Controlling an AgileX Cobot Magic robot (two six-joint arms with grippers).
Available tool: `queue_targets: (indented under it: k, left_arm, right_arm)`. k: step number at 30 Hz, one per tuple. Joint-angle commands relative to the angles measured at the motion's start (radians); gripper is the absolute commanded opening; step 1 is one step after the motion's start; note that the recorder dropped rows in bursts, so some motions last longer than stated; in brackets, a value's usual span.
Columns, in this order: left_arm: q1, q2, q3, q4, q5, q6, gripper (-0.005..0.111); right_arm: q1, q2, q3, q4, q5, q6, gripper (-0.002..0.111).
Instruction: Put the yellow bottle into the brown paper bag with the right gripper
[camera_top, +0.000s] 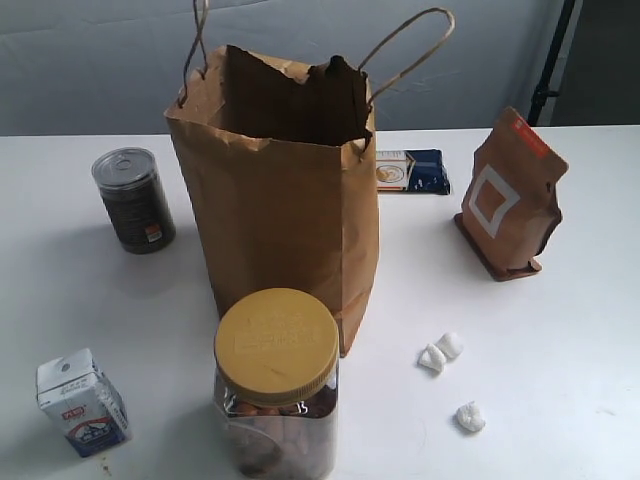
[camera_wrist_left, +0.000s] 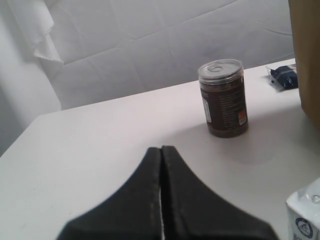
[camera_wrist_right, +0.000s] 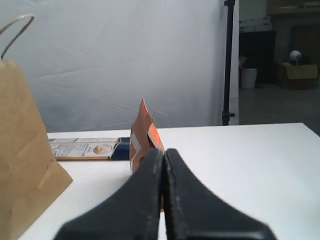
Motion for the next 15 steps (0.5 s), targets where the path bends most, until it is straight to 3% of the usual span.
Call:
queue_targets:
  k: [1,15]
  left_arm:
    - [0.000,-0.002,0.005,0.000,-0.005,-0.007,0.000]
    - [0.000,-0.002,0.005,0.000,-0.005,-0.007,0.000]
  right_arm:
    - [-0.009,-0.008,0.051,-0.005,0.015,0.000,0.000]
    - [-0.009,-0.008,0.056,0.010,0.011,0.040,0.000]
